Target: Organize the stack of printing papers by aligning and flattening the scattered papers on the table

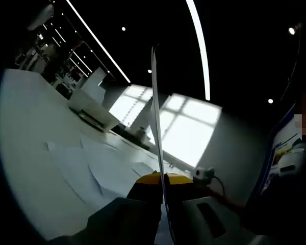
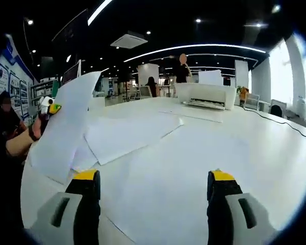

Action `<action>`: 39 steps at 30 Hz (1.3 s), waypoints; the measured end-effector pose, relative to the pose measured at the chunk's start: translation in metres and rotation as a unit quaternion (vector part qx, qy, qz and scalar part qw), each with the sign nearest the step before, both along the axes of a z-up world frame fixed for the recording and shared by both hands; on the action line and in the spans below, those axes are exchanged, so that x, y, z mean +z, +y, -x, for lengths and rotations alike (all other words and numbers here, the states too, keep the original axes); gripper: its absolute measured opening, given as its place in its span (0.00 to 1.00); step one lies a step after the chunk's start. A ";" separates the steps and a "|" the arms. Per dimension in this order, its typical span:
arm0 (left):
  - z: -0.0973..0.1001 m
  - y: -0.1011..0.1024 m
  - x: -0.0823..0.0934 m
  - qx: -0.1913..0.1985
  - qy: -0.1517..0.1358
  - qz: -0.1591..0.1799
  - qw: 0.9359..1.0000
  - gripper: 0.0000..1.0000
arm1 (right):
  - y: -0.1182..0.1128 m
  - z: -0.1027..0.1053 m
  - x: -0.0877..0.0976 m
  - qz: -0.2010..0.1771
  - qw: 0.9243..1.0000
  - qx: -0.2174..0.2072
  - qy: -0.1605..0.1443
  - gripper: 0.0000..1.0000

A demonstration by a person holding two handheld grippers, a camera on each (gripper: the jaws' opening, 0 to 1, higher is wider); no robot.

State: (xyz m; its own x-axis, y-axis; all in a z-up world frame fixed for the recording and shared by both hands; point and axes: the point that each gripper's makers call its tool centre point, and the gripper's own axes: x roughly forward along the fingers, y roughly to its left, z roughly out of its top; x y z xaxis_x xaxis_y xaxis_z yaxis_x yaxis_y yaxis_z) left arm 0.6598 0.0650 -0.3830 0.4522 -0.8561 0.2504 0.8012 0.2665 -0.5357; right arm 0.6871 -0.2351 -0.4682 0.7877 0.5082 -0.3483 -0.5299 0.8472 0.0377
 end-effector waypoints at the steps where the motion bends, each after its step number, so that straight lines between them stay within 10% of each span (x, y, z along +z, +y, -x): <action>1: 0.000 0.000 0.000 0.000 0.000 0.000 1.000 0.06 | 0.000 0.000 0.000 0.001 1.000 0.000 0.000 0.81; 39: -0.004 0.005 -0.002 0.000 0.001 0.000 1.000 0.06 | 0.018 0.014 -0.012 0.025 0.999 0.035 0.020 0.82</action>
